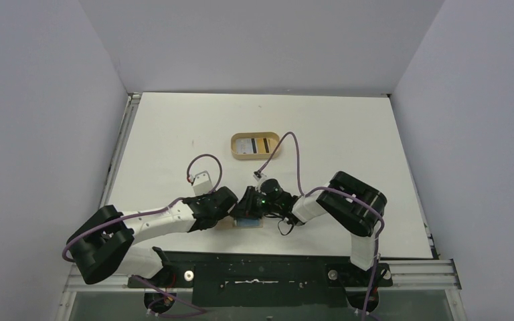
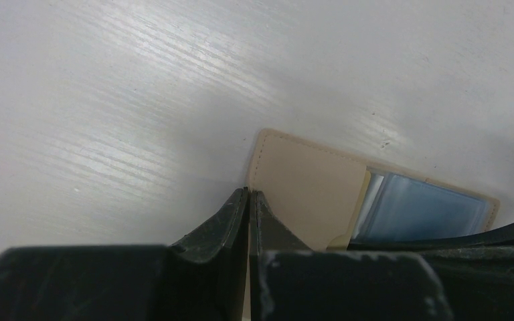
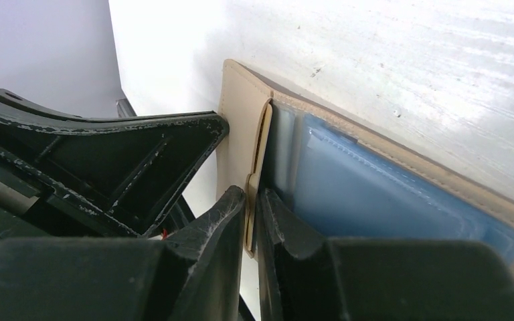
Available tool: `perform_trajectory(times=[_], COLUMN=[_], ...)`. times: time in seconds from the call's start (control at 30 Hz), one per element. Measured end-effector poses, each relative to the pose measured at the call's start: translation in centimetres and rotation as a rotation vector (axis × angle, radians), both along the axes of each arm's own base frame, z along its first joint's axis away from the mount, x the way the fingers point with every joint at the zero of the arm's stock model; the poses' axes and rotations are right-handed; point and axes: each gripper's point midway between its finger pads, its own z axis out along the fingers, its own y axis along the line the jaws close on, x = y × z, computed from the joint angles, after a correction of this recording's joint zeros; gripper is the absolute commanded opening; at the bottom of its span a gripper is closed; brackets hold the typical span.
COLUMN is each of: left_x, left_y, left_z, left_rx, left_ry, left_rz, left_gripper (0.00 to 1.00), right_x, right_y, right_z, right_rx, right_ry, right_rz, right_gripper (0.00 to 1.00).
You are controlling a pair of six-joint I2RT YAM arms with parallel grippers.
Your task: Take the credit cards out of the card holder
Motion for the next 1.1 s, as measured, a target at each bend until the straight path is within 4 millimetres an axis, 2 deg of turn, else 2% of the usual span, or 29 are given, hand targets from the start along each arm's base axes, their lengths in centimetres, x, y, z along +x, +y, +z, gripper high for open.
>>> perform_trajectory(times=[0.23, 0.33, 0.37, 0.6, 0.77, 1.1], left_x=[0.0, 0.0, 0.0, -0.1, -0.2, -0.2], left_y=[0.0, 0.1, 0.1, -0.1, -0.9, -0.9], left_z=[0.0, 0.0, 0.0, 0.0, 0.0, -0.1], left_rx=[-0.002, -0.001, -0.001, -0.009, -0.047, -0.044], left_ry=[0.002, 0.002, 0.002, 0.005, 0.016, 0.023], left_rz=[0.001, 0.001, 0.001, -0.001, -0.006, -0.005], left_gripper=[0.00, 0.00, 0.00, 0.00, 0.00, 0.00], right_x=[0.0, 0.0, 0.0, 0.3, 0.2, 0.1], right_y=[0.0, -0.1, -0.2, -0.7, -1.5, -3.5], right_z=[0.0, 0.0, 0.0, 0.0, 0.1, 1.1], right_rx=[0.013, 0.015, 0.017, 0.029, 0.028, 0.013], right_ry=[-0.005, -0.006, -0.007, -0.013, -0.014, -0.027], right_rz=[-0.006, -0.008, -0.010, -0.027, -0.038, -0.049], right_gripper=[0.10, 0.06, 0.00, 0.00, 0.00, 0.00])
